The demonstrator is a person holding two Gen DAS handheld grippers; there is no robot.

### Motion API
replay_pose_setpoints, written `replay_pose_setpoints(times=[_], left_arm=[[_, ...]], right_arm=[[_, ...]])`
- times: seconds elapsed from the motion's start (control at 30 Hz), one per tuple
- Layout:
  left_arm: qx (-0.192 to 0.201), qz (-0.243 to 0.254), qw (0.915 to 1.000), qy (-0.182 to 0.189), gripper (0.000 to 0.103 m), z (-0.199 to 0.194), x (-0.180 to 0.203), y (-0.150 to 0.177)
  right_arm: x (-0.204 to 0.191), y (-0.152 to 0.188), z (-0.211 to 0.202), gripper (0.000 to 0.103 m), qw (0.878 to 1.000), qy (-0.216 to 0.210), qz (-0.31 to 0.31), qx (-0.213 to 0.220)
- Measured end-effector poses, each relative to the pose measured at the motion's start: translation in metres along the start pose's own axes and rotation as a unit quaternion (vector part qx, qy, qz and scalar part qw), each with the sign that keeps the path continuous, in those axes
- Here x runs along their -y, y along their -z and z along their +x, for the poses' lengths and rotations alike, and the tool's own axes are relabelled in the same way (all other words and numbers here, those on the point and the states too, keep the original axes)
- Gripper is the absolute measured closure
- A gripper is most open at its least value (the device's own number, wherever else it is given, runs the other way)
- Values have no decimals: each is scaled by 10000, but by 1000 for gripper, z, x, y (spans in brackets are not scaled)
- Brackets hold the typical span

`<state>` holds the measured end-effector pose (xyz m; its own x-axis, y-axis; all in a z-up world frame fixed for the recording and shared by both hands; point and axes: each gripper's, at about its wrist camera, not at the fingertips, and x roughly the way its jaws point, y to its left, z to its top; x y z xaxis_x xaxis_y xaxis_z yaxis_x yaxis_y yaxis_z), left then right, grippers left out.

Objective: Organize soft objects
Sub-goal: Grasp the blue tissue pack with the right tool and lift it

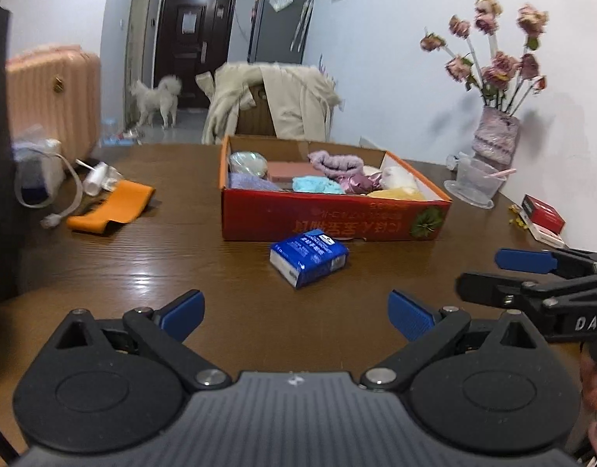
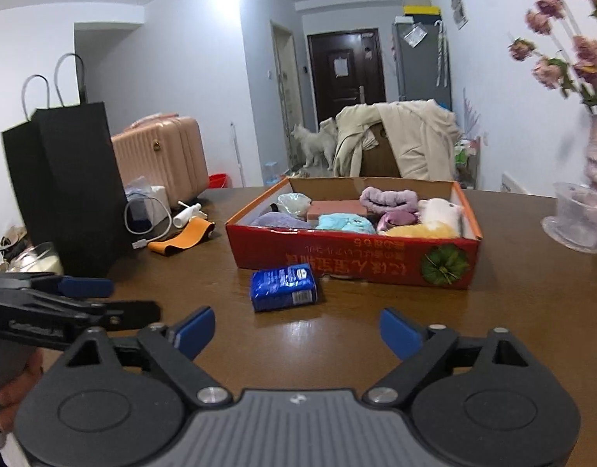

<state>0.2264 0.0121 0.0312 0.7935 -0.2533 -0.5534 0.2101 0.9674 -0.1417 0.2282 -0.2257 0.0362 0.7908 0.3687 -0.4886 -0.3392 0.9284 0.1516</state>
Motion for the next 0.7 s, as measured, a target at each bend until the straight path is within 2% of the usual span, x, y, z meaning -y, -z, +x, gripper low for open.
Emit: replay_pose_setpoints(times=[0.07, 0.2, 0.23, 0.3, 0.33, 0.37, 0.43, 0.5, 0.7], left_arm=[[-63, -104, 9998, 133, 8, 25, -3, -11], [-311, -351, 9986, 254, 35, 80, -16, -30], [-391, -443, 9979, 282, 42, 94, -21, -32], [-472, -665, 9960, 377, 49, 117, -30, -34], [-521, -772, 9949, 387, 55, 125, -34, -33], [-574, -846, 9939, 408, 59, 131, -37, -31], [-646, -923, 9922, 526, 70, 138, -41, -27], [-717, -1046, 9896, 678, 74, 141, -43, -24], [-726, -1268, 9861, 797, 74, 144, -50, -21]], right_arm=[[5, -11, 26, 20, 10000, -71, -22, -51], [16, -31, 81, 32, 9993, -307, 94, -208], [20, -35, 96, 36, 9989, -362, 153, -270], [27, -41, 127, 49, 9976, -451, 302, -428], [30, -42, 140, 61, 9967, -475, 377, -539], [32, -42, 153, 66, 9959, -495, 414, -633], [33, -38, 171, 69, 9949, -539, 413, -745], [34, -30, 185, 70, 9921, -666, 510, -934], [56, -22, 194, 71, 9795, -1149, 1321, -997]])
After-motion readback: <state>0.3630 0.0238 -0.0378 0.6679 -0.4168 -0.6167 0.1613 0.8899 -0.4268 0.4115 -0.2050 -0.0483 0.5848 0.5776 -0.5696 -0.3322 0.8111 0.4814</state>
